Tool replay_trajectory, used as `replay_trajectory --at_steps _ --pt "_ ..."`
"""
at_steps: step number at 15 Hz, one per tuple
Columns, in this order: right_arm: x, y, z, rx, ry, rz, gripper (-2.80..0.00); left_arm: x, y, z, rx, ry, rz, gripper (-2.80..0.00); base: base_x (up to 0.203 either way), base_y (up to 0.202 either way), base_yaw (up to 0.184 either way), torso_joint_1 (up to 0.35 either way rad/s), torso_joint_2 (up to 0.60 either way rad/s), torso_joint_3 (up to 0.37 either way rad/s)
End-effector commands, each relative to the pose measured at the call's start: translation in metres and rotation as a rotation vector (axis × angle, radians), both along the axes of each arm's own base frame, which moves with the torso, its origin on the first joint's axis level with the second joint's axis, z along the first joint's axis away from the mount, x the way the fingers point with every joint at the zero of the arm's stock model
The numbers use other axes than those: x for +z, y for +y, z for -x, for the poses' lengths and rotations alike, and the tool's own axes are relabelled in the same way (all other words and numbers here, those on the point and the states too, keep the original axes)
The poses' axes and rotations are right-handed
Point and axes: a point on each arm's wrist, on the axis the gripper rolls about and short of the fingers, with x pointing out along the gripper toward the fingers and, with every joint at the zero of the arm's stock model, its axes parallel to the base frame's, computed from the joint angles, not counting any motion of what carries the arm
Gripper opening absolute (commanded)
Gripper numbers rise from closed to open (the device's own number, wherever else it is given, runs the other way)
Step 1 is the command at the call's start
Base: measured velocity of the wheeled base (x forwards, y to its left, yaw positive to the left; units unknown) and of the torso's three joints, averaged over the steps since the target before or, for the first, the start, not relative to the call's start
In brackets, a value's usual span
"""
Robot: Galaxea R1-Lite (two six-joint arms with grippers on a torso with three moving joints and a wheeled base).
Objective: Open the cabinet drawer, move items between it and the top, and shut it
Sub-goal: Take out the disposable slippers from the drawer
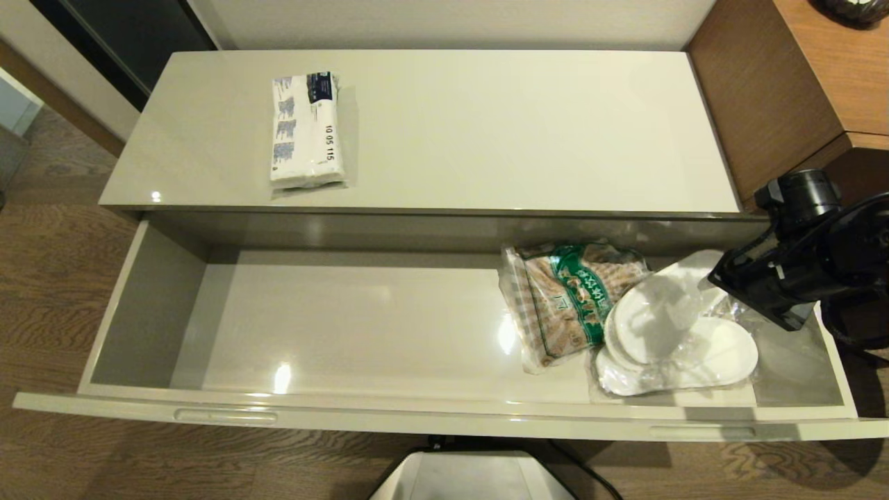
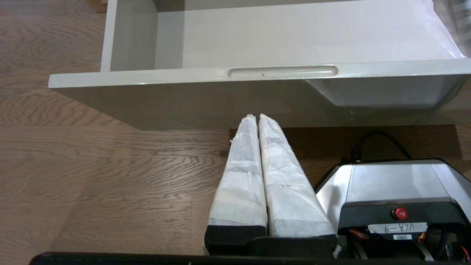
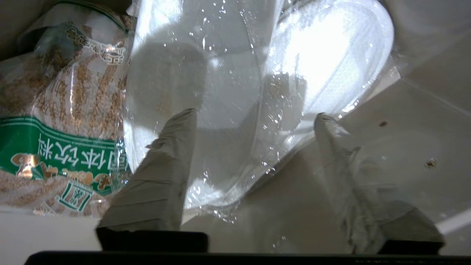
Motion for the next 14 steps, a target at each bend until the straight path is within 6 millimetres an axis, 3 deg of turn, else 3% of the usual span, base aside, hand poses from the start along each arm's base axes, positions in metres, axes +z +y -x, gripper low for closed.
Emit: replay_trajectory --at_steps 1,6,10,14 --pt "-0.013 0.0 -0.01 -0.006 0.01 0.0 0.0 0.0 0.0 0.0 0.0 0.001 -0.001 -2.8 0.0 0.0 0.0 0.0 0.0 0.0" --pt "-0.016 0.003 -0.019 0.013 -0.022 -0.007 0.0 0.0 0.0 0.0 0.0 0.001 -0.001 -2.8 0.0 0.0 0.0 0.0 0.0 0.0" --pt "-0.022 0.006 -0.038 0.028 -0.104 -0.003 0.0 0.0 0.0 0.0 0.0 0.001 -0.001 -2.8 0.0 0.0 0.0 0.0 0.0 0.0" --pt "-0.02 0.005 -0.042 0.035 -0.116 -0.014 0.0 0.0 0.0 0.0 0.0 0.001 -0.001 -2.8 0.0 0.0 0.0 0.0 0.0 0.0"
